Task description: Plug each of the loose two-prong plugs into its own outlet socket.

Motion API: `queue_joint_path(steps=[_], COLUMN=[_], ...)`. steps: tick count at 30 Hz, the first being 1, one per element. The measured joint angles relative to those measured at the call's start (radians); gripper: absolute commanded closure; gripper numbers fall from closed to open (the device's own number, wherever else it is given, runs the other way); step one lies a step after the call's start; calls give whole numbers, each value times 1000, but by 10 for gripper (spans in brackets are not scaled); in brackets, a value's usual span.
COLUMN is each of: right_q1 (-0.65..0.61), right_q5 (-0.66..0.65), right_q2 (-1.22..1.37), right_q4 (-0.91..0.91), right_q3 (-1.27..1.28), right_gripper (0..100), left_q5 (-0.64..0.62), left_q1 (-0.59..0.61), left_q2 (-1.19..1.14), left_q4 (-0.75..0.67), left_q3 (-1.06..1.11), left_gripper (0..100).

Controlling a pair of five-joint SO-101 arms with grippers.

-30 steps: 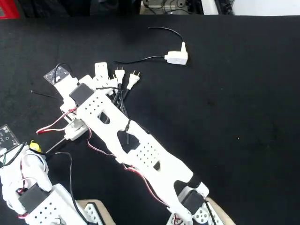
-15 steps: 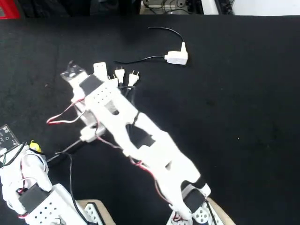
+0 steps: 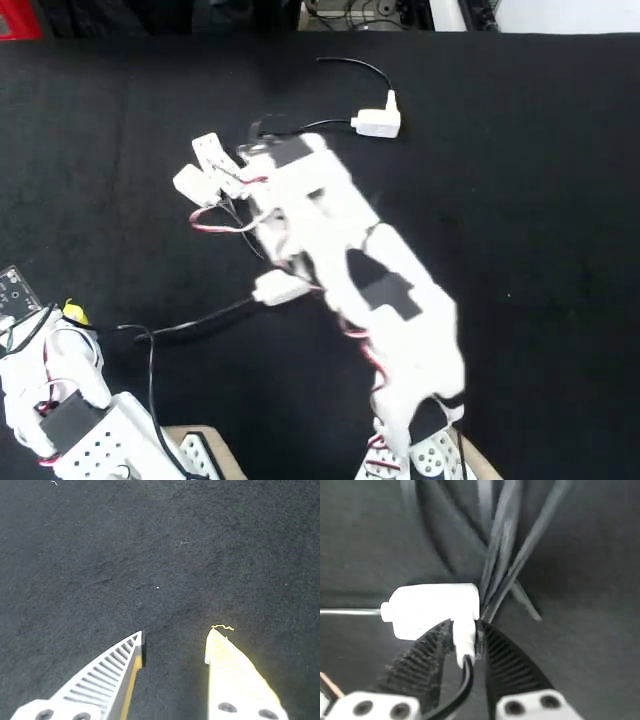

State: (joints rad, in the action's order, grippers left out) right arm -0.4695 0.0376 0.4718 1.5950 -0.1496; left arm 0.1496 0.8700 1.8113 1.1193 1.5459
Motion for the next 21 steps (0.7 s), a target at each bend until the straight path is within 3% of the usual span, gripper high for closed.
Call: queue_joint_path(steps=[10,15,21], right_q1=[307,483,545], right_q5=[-233,-333,-356], right_q2=[-411,-456,-459], right_q4=[-302,-407,-542], right_q3=[598,667,672], right_gripper=[987,987,987], left_q5=[0,0,0], left_q1=[0,0,0], left_q2=[0,0,0], left_q4=[0,0,0], left_q3=[0,0,0], left_gripper=[787,787,787])
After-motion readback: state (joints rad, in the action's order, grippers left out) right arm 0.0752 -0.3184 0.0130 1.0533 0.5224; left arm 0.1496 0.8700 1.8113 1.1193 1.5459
